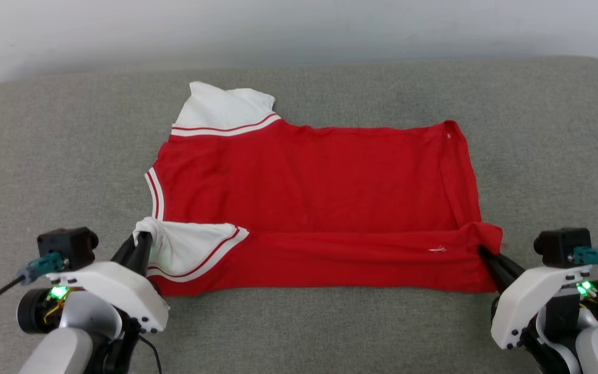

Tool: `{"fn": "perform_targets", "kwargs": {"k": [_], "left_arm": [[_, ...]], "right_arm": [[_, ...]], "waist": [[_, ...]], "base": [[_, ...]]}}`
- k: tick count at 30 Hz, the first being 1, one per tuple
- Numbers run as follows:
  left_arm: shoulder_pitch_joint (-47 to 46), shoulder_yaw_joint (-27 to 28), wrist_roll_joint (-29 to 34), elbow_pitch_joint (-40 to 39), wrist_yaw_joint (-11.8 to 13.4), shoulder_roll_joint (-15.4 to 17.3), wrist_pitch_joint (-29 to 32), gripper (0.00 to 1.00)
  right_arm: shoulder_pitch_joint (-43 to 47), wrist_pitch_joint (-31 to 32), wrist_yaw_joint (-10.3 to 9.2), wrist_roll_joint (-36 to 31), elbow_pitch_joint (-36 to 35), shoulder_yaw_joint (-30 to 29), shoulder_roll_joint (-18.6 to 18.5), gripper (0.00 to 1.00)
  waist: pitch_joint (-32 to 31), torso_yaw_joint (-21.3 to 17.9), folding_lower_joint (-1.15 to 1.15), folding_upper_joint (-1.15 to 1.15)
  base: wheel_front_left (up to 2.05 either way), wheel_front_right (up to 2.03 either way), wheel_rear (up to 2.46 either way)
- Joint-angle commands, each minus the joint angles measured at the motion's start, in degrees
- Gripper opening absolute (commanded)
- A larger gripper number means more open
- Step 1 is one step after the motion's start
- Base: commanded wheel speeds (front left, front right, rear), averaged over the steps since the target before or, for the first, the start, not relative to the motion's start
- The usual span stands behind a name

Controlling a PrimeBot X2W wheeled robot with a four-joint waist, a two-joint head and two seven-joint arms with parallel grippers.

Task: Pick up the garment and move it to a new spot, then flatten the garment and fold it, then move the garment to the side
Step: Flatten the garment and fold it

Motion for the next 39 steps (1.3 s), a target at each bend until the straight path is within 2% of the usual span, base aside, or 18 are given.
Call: {"fn": "perform_targets", "kwargs": {"k": [1, 9, 17, 18, 19, 20, 21, 22, 31, 35, 39], "left_arm": [[-2.4, -0.3, 0.5, 1.5, -0.8, 0.0, 0.3, 0.00], [-12.6, -1.9, 1.5, 10.1, -4.2, -0.9, 0.4, 0.00], [-17.2, -3.3, 0.2, 18.0, -6.3, -2.4, 2.4, 0.00], [-17.5, -3.5, -0.1, 19.0, -6.7, -2.6, 2.9, 0.00], [-17.8, -3.8, -0.3, 19.9, -7.1, -2.7, 3.3, 0.05], [-18.2, -3.9, -0.5, 20.5, -7.4, -2.9, 3.4, 0.29], [-18.4, -3.9, -0.9, 21.2, -7.8, -3.2, 3.3, 0.87], [-18.4, -3.9, -1.2, 21.9, -7.9, -3.6, 3.2, 1.00], [-16.1, -2.2, -3.0, 23.6, -8.4, -2.7, 1.6, 1.00], [-13.8, -1.5, -3.6, 21.3, -7.8, -0.7, 2.9, 1.00], [-11.5, -1.4, -4.0, 17.6, -7.2, 2.2, 5.9, 1.00]], "right_arm": [[-2.1, 0.1, -0.06, -0.1, 1.1, 0.6, -0.8, 0.00], [-10.8, -1.9, -0.05, 1.1, 7.9, 4.0, -2.8, 0.00], [-16.4, -4.5, -0.05, 1.9, 15.2, 7.7, -3.3, 0.00], [-16.6, -4.7, -0.06, 1.9, 16.3, 8.1, -3.4, 0.31], [-16.8, -5.1, -0.06, 2.0, 17.2, 8.5, -3.4, 0.60], [-16.9, -5.7, -0.07, 2.3, 18.0, 8.7, -3.5, 1.00], [-16.9, -6.2, -0.07, 2.4, 18.5, 8.9, -3.6, 1.00], [-16.9, -7.2, -0.07, 2.6, 18.9, 9.1, -3.7, 1.00], [-12.4, -21.0, -0.05, 4.3, 15.9, 7.4, -4.1, 1.00], [-9.3, -26.7, -0.05, 3.2, 12.7, 5.6, -3.9, 1.00], [-5.9, -28.4, -0.05, 1.8, 8.6, 3.2, -2.8, 1.00]], "waist": [[2.5, -0.4, 0.00, 0.00], [7.3, -0.8, 0.00, 0.00], [10.2, -1.2, 0.00, 0.00], [10.4, -1.2, 0.00, 0.00], [10.5, -1.1, 0.00, 0.00], [10.5, -1.1, 0.00, 0.00], [10.4, -1.1, 0.00, 0.00], [10.2, -1.0, 0.00, 0.00], [5.2, -1.1, 0.00, 0.00], [2.3, -1.3, 0.00, 0.00], [-0.1, -1.4, 0.00, 0.00]], "base": [[0.00, 0.00, 0.00], [0.00, 0.00, 0.00], [0.00, 0.00, 0.00], [0.00, 0.00, 0.00], [0.00, 0.00, 0.00], [0.00, 0.00, 0.00], [0.00, 0.00, 0.00], [0.00, 0.00, 0.00], [0.00, 0.00, 0.00], [0.00, 0.00, 0.00], [0.00, 0.00, 0.00]]}}
